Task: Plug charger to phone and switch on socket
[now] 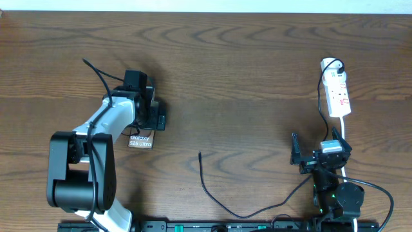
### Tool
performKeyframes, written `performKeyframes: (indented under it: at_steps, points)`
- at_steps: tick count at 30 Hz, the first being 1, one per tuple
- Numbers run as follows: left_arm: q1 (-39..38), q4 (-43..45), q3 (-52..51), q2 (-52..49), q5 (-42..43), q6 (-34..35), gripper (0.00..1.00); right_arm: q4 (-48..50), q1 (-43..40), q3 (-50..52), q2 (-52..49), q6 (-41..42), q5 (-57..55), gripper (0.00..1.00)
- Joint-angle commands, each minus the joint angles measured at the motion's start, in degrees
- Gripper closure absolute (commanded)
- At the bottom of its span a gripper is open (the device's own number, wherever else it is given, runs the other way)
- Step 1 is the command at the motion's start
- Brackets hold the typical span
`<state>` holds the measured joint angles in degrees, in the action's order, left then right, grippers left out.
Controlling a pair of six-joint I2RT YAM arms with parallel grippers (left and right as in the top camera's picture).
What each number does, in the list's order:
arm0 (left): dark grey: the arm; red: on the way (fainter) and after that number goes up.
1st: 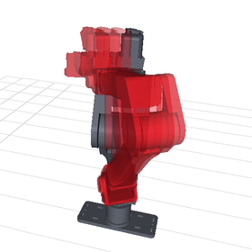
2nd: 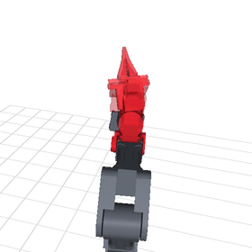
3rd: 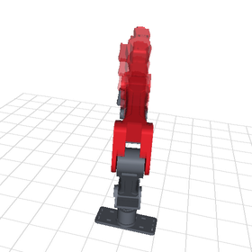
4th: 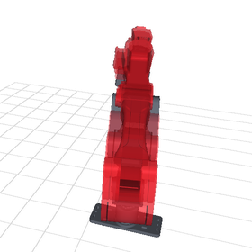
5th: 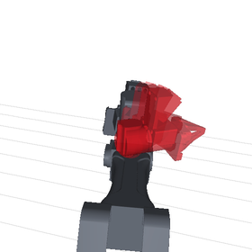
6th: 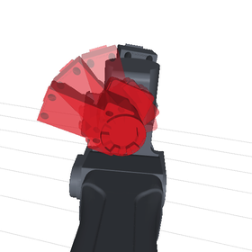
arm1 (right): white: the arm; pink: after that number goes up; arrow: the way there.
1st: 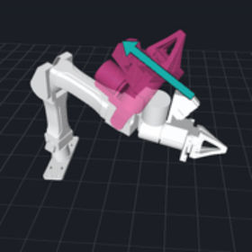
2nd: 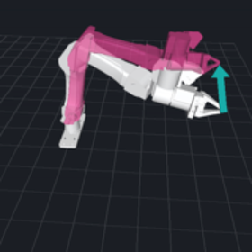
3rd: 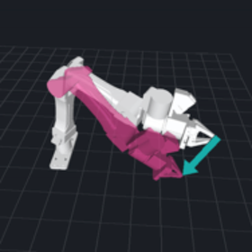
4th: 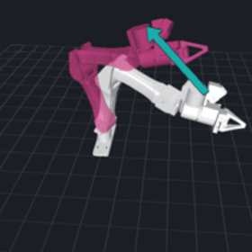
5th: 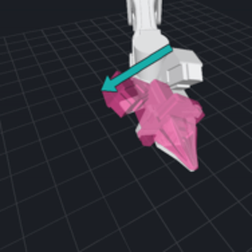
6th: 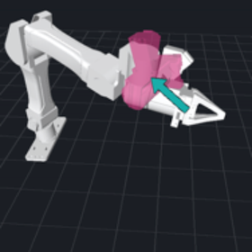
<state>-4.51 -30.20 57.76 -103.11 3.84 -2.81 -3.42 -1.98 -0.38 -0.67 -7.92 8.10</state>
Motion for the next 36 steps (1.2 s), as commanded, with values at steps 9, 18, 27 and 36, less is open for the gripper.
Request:
performKeyframes:
  at_steps: [9,18,27,36]
  points:
    - [0.2,-3.4,-2.2,-1.5,-4.7,-2.5,0.01,-0.2,0.2,0.1,0.2,0.6,0.0,0.01]
    - [0.2,-3.3,-2.2,-1.5,-4.7,-3.8,0.01,-0.2,0.2,0.1,0.2,0.6,0.0,0.01]
    - [0.2,-2.5,-2.2,-1.5,-4.8,-4.0,0.00,-0.2,0.2,0.1,0.2,0.6,0.0,0.01]
    - [0.2,-2.5,-2.2,-1.5,-4.7,-4.0,0.04,-0.2,0.2,0.1,0.2,0.6,0.0,0.01]
